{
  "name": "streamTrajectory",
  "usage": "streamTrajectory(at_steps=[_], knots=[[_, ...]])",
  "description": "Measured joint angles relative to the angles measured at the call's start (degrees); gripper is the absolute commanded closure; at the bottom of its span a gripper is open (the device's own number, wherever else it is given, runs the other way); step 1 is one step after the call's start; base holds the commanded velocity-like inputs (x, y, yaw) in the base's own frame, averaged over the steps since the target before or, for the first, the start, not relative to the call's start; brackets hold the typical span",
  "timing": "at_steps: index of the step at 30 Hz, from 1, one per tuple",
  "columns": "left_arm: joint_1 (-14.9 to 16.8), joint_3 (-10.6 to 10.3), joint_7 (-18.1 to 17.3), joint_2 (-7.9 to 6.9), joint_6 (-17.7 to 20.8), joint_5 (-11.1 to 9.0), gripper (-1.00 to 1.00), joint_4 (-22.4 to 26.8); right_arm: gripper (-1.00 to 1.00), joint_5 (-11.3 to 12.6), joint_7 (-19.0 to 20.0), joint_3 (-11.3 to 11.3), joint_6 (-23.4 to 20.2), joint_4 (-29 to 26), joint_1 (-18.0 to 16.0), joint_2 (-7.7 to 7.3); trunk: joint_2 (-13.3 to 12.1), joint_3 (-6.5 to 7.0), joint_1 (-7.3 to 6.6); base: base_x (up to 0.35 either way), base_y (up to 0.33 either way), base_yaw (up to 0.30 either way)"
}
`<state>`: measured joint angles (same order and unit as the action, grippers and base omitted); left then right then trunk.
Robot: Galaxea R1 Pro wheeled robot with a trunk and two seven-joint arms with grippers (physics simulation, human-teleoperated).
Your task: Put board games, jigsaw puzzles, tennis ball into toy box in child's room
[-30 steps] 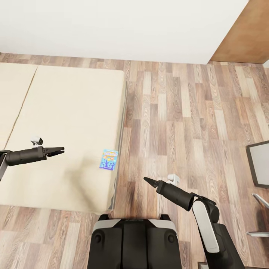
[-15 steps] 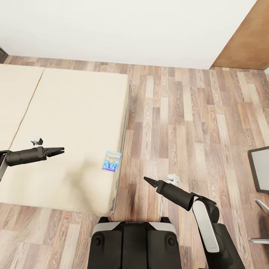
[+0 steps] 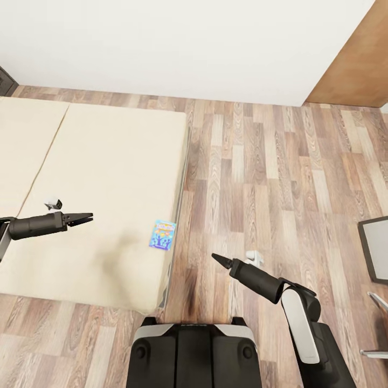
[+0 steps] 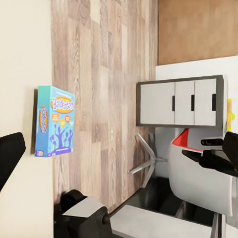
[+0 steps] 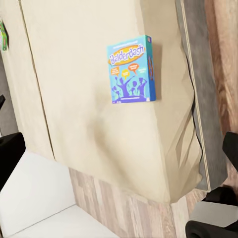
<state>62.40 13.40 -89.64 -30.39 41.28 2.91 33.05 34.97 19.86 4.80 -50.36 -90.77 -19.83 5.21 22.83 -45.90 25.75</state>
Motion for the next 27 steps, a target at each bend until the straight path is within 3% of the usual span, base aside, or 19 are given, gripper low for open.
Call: streamTrajectory(at_steps=[27], knots=[[0.0,-0.1,0.0,0.06,-0.1,0.0,-1.00,0.0,-1.00,0.0,-0.1,0.1,0.0,0.0,0.0,0.05,0.0,2.48,0.00,0.000,0.000,0.000]])
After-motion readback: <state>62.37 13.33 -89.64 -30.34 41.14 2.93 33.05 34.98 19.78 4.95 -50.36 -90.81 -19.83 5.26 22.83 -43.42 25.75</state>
